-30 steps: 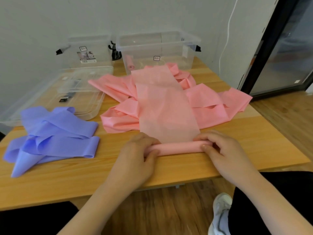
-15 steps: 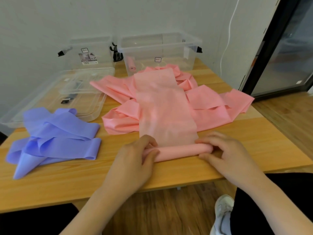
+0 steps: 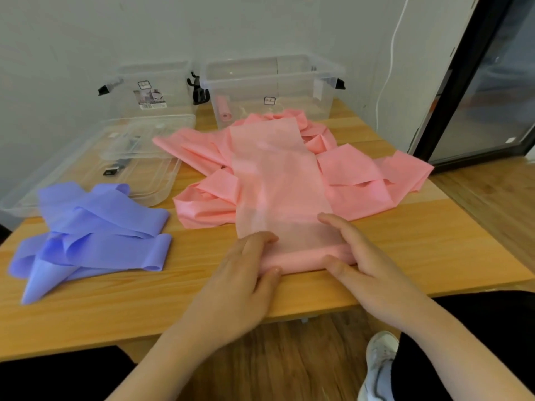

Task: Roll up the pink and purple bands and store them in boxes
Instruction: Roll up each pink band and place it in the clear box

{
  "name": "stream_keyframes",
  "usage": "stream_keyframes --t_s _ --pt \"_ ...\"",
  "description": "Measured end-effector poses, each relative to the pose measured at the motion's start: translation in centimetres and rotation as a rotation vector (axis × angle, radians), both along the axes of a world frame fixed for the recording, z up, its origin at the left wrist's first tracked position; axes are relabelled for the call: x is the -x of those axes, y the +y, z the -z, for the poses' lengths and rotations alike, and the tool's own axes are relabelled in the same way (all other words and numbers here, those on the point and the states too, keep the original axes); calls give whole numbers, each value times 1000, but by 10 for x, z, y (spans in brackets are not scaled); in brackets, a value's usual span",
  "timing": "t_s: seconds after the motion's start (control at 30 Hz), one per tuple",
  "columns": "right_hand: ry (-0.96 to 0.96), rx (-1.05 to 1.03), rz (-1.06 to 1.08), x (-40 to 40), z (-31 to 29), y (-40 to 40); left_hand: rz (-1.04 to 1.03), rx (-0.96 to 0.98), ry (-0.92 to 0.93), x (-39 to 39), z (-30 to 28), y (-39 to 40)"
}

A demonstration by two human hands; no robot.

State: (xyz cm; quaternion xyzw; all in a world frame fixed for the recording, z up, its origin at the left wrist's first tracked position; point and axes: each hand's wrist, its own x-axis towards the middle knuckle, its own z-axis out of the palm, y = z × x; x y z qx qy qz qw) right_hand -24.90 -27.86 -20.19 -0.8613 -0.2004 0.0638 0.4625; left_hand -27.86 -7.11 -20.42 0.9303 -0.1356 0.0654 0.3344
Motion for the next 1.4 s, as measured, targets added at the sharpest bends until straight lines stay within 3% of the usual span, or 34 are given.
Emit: stream_keyframes --t_s 0.1,0.2,0.4,0.57,0.67,0.87,1.0,1.1,1.27,1.4 --pt "38 -45 0 -9 -3 -10 -8 43 -7 -2 -3 6" --pt "-143 107 38 -12 -4 -15 20 -98 -79 -6 -5 15" --pt "-205 96 101 -10 -3 -8 -89 77 -115 -6 -4 18" --pt "-226 165 203 -12 1 -5 -53 -53 -144 -5 4 19" --pt "-281 196 271 -13 5 -4 -102 -10 -137 -5 5 19" --pt "-225 152 78 -13 -7 -11 -114 15 -147 -3 3 21" --pt "-214 122 104 -12 -5 -11 -35 -75 -138 -4 5 23" --pt "-186 104 138 -11 -4 -11 -67 -1 -133 -2 3 21" --pt "-187 228 87 -11 -3 -13 -1 -102 -161 -2 6 20" --pt "-222 318 0 -12 -3 -17 -50 -40 -127 -2 4 19"
